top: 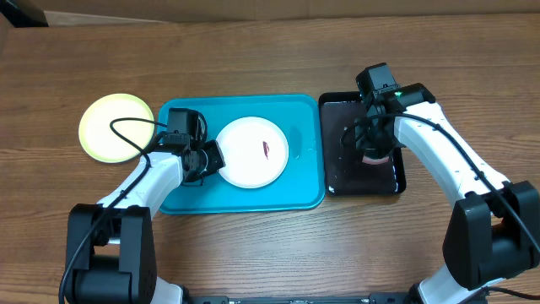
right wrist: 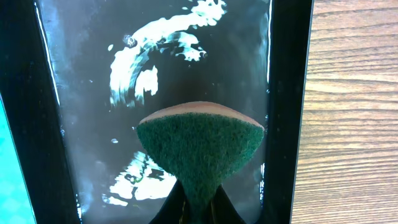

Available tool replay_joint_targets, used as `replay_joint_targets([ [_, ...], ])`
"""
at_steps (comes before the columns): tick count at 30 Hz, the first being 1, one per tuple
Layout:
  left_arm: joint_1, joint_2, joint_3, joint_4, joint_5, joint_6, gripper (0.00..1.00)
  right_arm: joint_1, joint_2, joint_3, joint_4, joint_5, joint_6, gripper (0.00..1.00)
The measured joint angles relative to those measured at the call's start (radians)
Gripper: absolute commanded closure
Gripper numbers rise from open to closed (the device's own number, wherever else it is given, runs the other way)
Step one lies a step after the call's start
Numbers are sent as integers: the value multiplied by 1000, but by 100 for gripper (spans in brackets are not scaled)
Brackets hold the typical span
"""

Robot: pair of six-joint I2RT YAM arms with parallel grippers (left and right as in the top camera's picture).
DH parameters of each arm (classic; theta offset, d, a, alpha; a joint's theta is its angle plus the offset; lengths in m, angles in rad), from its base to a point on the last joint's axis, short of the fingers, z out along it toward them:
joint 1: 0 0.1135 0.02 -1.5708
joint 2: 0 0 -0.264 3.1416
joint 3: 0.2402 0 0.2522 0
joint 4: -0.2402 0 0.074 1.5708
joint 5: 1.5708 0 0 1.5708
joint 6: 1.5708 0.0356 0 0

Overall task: Clean dirty plates on tray and stack at the side
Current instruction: 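Move the sponge left and lower it onto the white plate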

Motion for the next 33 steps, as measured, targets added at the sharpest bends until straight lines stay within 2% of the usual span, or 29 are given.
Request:
replay_joint_targets([
  [5, 0, 0, 0, 1, 0, 0, 96, 0, 2, 37, -61, -6, 2, 96],
  [10, 0, 0, 0, 2, 0, 0, 96, 7, 5, 258, -156, -67, 2, 96],
  [14, 0, 0, 0, 2, 0, 0, 96, 36, 2, 380, -149, -146, 2, 96],
  [18, 0, 0, 0, 2, 0, 0, 96, 113, 3, 389, -73, -242, 2, 96],
  [24, 0, 0, 0, 3, 0, 0, 96, 270, 18, 382, 58, -274, 2, 96],
  [33, 0, 0, 0, 2, 1, 0, 96, 459, 148, 359, 116, -45, 3, 96],
])
